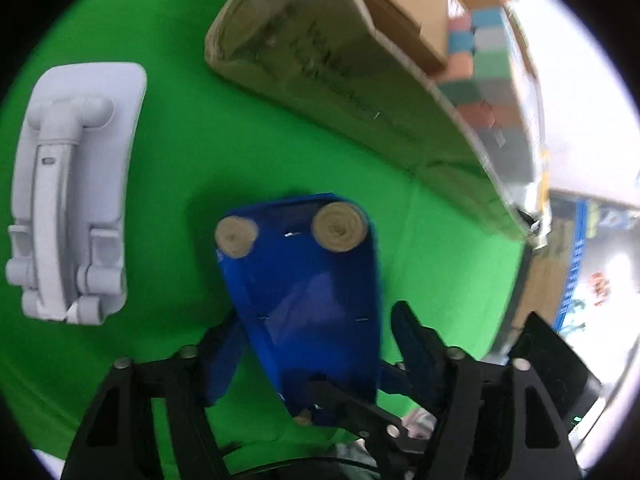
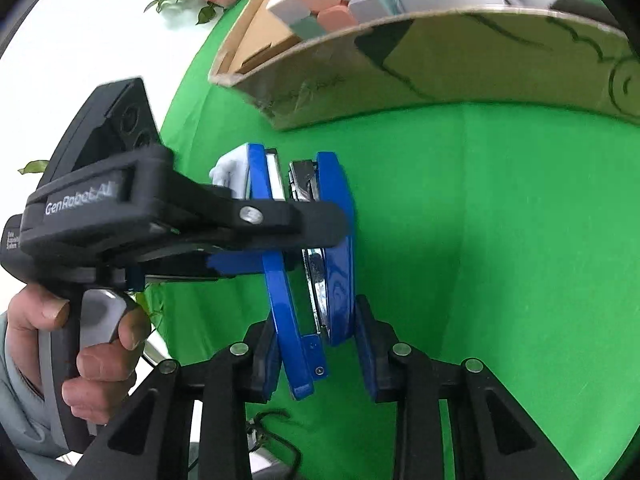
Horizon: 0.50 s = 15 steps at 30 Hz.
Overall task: Organize rigid objects
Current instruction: 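Move the right gripper to the blue stapler and grasp it, then carry the stapler into the box and stand it beside the board-game box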
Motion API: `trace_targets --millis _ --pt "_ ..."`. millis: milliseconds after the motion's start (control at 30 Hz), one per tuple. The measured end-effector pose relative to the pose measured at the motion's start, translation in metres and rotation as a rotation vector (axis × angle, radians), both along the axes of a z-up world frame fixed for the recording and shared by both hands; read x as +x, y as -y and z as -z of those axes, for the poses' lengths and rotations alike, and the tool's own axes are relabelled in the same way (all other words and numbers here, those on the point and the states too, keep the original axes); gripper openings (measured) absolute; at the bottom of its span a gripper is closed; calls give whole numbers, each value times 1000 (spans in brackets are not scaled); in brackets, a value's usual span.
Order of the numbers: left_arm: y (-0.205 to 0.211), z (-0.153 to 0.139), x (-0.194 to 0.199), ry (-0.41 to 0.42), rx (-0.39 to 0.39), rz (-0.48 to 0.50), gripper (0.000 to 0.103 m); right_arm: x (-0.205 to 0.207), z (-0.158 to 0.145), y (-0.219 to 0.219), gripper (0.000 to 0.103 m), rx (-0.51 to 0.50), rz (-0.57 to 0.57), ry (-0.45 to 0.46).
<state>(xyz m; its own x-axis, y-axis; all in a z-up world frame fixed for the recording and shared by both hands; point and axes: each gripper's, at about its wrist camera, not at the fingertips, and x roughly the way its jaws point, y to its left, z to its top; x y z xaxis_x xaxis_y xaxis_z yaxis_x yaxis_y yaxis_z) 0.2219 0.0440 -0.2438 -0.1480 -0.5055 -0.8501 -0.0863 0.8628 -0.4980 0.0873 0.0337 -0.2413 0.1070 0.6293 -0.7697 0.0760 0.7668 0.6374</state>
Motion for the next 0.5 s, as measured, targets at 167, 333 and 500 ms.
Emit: trace_targets --millis 167,333,500 --pt "8 -21 -10 31 20 53 57 -12 -17 2 30 17 17 0" --pt "29 -75 -10 108 6 102 57 -20 -64 22 30 -8 55 82" --pt "69 -134 11 238 -30 189 57 -16 -118 60 30 -53 165 178"
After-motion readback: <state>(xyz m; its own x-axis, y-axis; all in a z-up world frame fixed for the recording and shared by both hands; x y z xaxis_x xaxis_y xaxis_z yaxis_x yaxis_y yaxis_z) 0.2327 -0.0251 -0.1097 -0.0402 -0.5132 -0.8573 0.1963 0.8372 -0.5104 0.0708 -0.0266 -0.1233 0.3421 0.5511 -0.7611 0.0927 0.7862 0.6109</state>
